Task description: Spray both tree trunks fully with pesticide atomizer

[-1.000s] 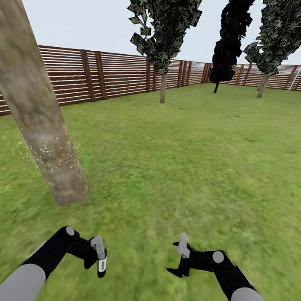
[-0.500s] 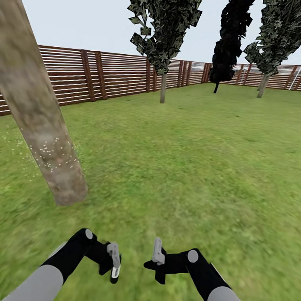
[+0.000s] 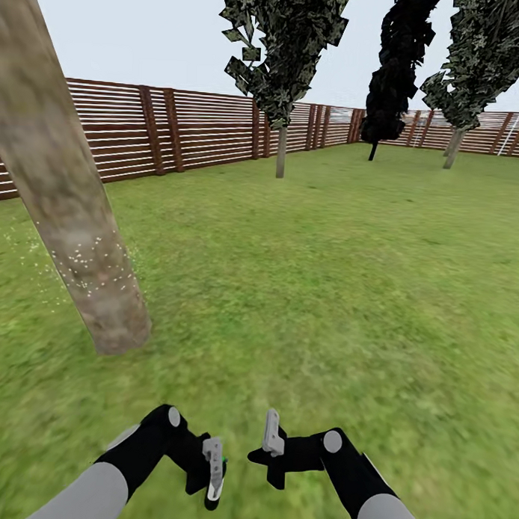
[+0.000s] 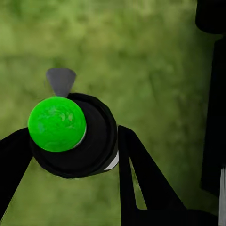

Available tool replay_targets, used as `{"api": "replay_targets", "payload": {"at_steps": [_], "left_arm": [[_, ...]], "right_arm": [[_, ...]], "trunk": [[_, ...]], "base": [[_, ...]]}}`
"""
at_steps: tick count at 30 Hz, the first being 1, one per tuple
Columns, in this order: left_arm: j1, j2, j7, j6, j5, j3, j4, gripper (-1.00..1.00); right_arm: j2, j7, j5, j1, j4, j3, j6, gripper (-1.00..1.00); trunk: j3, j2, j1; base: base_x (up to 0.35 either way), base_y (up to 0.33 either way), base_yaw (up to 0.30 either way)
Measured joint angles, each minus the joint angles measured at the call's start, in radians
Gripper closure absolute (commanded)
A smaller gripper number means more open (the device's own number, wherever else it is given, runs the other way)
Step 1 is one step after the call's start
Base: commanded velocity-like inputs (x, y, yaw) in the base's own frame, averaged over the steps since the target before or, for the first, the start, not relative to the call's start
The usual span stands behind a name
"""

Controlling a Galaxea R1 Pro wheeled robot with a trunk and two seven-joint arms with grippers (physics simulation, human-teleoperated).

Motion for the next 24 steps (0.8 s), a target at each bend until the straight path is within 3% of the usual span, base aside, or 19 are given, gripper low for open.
{"api": "replay_targets", "payload": {"at_steps": [5,13,24], "left_arm": [[0.0,-0.034,0.002,0.0,0.001,0.0,0.0,1.0],[-0.001,-0.067,0.002,0.0,0.0,0.0,0.0,1.0],[-0.001,-0.082,0.003,0.001,0.001,0.002,0.0,1.0]], "right_arm": [[-0.002,0.0,0.0,0.0,0.0,-0.001,0.0,1.0],[-0.004,0.0,0.0,0.0,0.0,-0.002,0.0,1.0],[-0.004,0.0,0.0,0.0,0.0,-0.002,0.0,1.0]], "trunk": [[0.0,0.0,0.0],[0.0,0.0,0.0],[0.0,0.0,0.0]], "base": [[0.0,0.0,0.0],[0.0,0.0,0.0],[0.0,0.0,0.0]]}}
